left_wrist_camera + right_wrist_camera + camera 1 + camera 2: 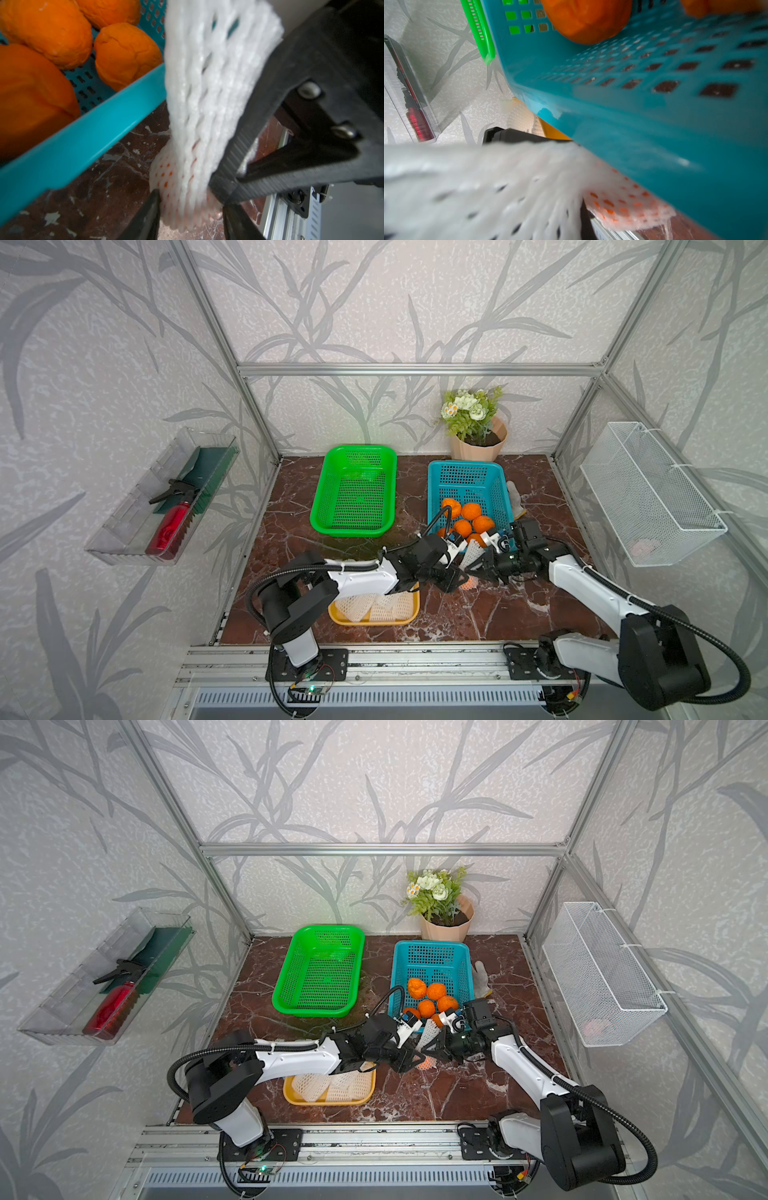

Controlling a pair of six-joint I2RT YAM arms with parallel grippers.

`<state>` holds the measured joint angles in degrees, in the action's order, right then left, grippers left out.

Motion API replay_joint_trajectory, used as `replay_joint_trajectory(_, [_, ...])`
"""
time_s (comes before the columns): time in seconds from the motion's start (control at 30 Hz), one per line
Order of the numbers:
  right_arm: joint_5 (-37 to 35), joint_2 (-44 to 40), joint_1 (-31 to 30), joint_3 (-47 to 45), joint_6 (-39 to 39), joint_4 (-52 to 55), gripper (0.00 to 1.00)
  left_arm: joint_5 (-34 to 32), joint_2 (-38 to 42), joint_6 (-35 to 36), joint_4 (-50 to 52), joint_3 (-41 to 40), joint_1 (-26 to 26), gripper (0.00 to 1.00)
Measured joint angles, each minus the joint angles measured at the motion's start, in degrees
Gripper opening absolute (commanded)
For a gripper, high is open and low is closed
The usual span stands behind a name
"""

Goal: Remove foam nets from oranges
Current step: Remove the foam net from the orange.

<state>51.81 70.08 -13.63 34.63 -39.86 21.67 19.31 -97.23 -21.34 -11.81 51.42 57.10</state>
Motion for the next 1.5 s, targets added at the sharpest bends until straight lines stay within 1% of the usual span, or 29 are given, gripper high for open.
replay_joint_trajectory(0.07, [0.8,0.0,0.3,-1.0,-2.4,-2.3,0.02,0.1,0.0,0.0,-0.2,0.0,0.1,0.31])
replay_joint_trajectory(0.2, [1.4,0.0,0.6,-1.6,-5.5,-4.7,0.07,-0.2,0.0,-0.3,-0.5,0.0,0.1,0.27])
replay_joint_trajectory(0.27, [1.6,0.0,0.6,-1.6,-5.8,-5.0,0.14,-0.2,0.0,-0.3,-0.6,0.2,0.1,0.26])
replay_joint_trajectory(0.33, [1.9,0.0,0.6,-1.6,-5.4,-4.9,0.19,-0.1,0.0,-0.4,-0.5,0.2,0.2,0.24])
replay_joint_trajectory(0.43, [2.5,-0.1,0.7,-1.2,-4.1,-4.0,0.26,0.1,0.0,-0.7,-0.3,0.2,0.2,0.22])
replay_joint_trajectory(0.5, [2.6,-0.3,1.0,-0.6,-2.9,-2.7,0.29,0.3,-0.1,-1.0,-0.1,0.5,0.3,0.2])
replay_joint_trajectory(0.63, [1.8,-1.6,1.7,1.2,0.6,1.6,0.4,0.2,-0.3,-1.7,0.3,1.5,0.3,0.16])
replay_joint_trajectory(0.7, [0.5,-2.6,2.0,2.0,2.5,4.2,0.46,0.1,-0.3,-1.9,0.5,1.9,0.3,0.16])
replay_joint_trajectory(0.83, [-3.8,-5.9,2.1,4.1,6.9,10.2,0.54,0.0,-0.4,-2.3,0.8,2.0,0.3,0.14])
replay_joint_trajectory(0.93, [-7.5,-8.4,2.2,5.2,9.6,13.7,0.56,-0.2,-0.4,-2.6,0.8,2.0,0.3,0.14])
replay_joint_trajectory(1.0, [-9.9,-9.6,2.2,5.3,10.8,15.6,0.6,-0.2,-0.4,-2.7,0.9,2.0,0.3,0.13])
replay_joint_trajectory(1.17, [-14.4,-10.1,2.2,4.9,13.6,17.2,0.63,-0.1,-0.4,-2.8,0.8,2.0,0.3,0.13])
replay_joint_trajectory(1.3, [-15.4,-10.2,2.2,2.2,15.0,14.7,0.65,0.8,-0.4,-2.9,0.6,2.0,0.3,0.13])
replay_joint_trajectory(1.5, [-14.6,-11.3,2.2,-3.6,16.0,7.8,0.66,4.5,-1.3,-3.8,-0.1,2.6,0.3,0.13])
